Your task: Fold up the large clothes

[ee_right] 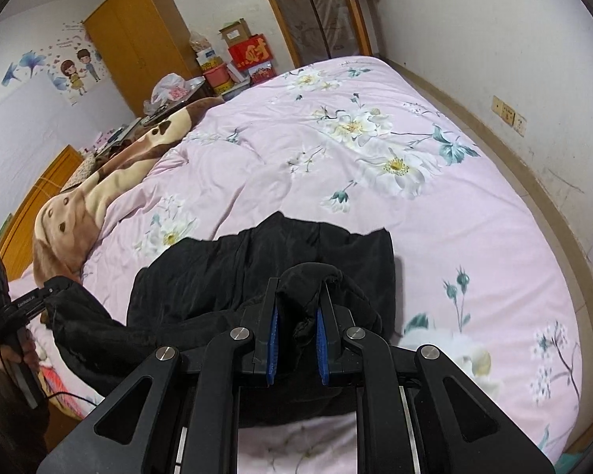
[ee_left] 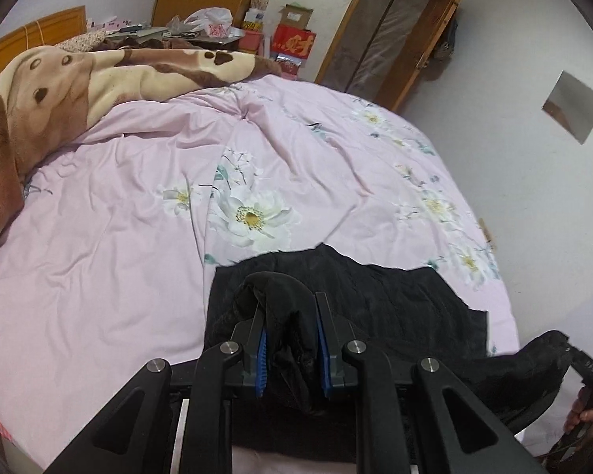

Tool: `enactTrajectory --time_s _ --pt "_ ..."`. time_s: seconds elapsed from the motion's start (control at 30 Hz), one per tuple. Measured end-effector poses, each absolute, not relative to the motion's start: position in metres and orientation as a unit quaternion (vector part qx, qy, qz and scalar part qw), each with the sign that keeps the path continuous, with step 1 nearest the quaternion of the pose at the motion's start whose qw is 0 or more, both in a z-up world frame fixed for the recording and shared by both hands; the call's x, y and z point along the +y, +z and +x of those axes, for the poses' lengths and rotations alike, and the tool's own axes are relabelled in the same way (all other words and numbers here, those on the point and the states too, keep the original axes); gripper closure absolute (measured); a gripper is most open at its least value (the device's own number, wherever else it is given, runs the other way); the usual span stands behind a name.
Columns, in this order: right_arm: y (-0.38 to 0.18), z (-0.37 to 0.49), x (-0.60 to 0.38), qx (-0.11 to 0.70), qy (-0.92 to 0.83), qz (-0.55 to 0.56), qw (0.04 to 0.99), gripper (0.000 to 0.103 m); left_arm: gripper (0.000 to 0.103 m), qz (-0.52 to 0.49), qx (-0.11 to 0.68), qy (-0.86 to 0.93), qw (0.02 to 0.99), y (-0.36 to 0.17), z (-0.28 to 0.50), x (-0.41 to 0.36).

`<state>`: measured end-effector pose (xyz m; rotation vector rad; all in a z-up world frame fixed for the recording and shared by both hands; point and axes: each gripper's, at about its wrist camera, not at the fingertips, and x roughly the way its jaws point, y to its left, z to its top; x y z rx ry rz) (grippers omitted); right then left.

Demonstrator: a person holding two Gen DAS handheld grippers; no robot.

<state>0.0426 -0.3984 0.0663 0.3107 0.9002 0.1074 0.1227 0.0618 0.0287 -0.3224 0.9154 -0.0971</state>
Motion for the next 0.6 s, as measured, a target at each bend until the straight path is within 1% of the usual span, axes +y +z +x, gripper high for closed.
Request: enactTrajectory --time_s 0.2,0.33,0.4,0.43,0.47,0.5,0.53,0.57,0.6 --pt "0.042 0.097 -0.406 0.470 0.039 0.179 0.864 0.086 0.080 -0.180 0.493 -0.026 0.850 -0.003 0.176 0.066" --pt "0.036 0.117 -0.404 0.483 0.035 0.172 0.858 0.082 0.074 -0.208 0.490 -0.048 0.845 -0.014 0.185 0.074" --pt "0.036 0.119 -0.408 0.479 0.035 0.183 0.858 0.079 0.059 -0.229 0.473 -0.061 0.849 -0.015 0.183 0.083" --pt "0.037 0.119 -0.408 0.476 0.035 0.180 0.860 0.075 0.055 -0.236 0.461 -0.061 0.853 -0.014 0.180 0.089" --pt "0.038 0.119 -0.409 0.469 0.035 0.174 0.865 0.067 0.050 -0.238 0.452 -0.060 0.858 -0.011 0.178 0.093" --pt "0.041 0.117 -0.410 0.460 0.035 0.169 0.871 0.063 0.047 -0.240 0.441 -0.063 0.863 -0.007 0.175 0.099" --pt "0.044 0.115 -0.411 0.451 0.037 0.167 0.876 0.057 0.046 -0.243 0.434 -0.067 0.865 -0.005 0.172 0.102" --pt "0.047 0.113 -0.414 0.445 0.039 0.172 0.878 0.053 0.041 -0.244 0.427 -0.072 0.868 -0.002 0.168 0.107" --pt "0.048 0.112 -0.416 0.441 0.040 0.174 0.879 0.053 0.037 -0.242 0.423 -0.072 0.870 0.000 0.164 0.111"
